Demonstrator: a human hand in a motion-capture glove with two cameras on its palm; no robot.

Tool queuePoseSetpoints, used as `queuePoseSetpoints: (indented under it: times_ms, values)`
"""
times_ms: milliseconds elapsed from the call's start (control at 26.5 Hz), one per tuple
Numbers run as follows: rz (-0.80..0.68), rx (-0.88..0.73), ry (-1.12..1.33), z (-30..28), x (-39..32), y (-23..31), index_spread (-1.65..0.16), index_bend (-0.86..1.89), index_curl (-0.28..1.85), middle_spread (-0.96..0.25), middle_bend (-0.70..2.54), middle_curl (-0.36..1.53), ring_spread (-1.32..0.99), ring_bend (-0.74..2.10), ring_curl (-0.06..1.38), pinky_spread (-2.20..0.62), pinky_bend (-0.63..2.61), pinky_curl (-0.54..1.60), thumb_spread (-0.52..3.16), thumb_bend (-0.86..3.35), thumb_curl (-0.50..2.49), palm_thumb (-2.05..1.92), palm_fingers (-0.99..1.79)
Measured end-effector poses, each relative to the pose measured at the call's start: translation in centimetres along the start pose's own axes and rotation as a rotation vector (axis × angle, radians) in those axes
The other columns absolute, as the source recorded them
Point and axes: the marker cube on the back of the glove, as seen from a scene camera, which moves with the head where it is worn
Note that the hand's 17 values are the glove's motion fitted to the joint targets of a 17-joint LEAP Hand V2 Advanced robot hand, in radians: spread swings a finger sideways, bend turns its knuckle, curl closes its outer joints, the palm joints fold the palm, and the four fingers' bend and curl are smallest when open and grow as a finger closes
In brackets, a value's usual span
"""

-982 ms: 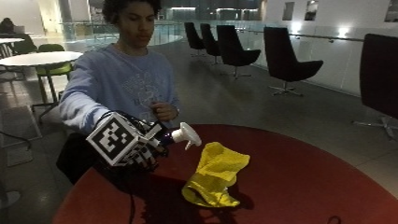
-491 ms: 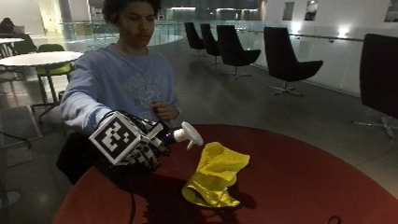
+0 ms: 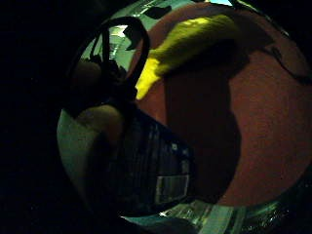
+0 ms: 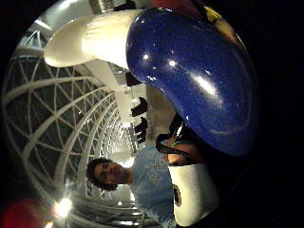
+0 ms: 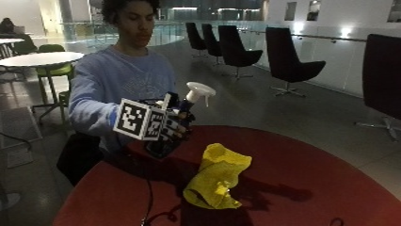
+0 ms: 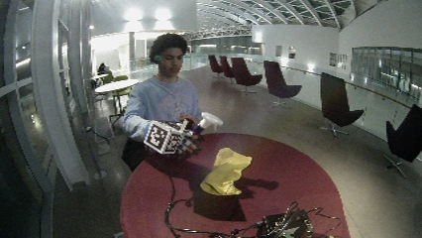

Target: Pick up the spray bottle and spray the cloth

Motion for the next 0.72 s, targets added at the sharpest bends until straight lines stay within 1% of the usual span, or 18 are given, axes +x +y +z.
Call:
queuePoseSetpoints:
  times_ms: [265,416,567,718]
  values:
    - [-0.228,0.061,-0.12,7.0,-5.3,-3.1,-0.28,0.1,0.22,-0.03,0.25,0.44,0.04,0.47,0.38,0.23,0.29,0.37,0.82,-0.03,0.65,0.85,0.99]
    - [-0.329,0.088,-0.152,11.4,-7.8,-5.4,-0.28,0.1,0.22,-0.04,0.24,0.44,0.04,0.46,0.38,0.23,0.28,0.37,0.81,-0.02,0.65,0.86,0.98]
    - [-0.387,0.1,-0.153,15.4,-9.4,-7.8,-0.28,0.1,0.23,-0.05,0.24,0.44,0.04,0.46,0.38,0.23,0.28,0.37,0.82,-0.02,0.65,0.86,0.97]
    - [-0.409,0.099,-0.142,19.0,-10.1,-9.8,-0.29,0.11,0.23,-0.05,0.24,0.44,0.04,0.45,0.38,0.23,0.27,0.37,0.82,-0.02,0.65,0.86,0.96]
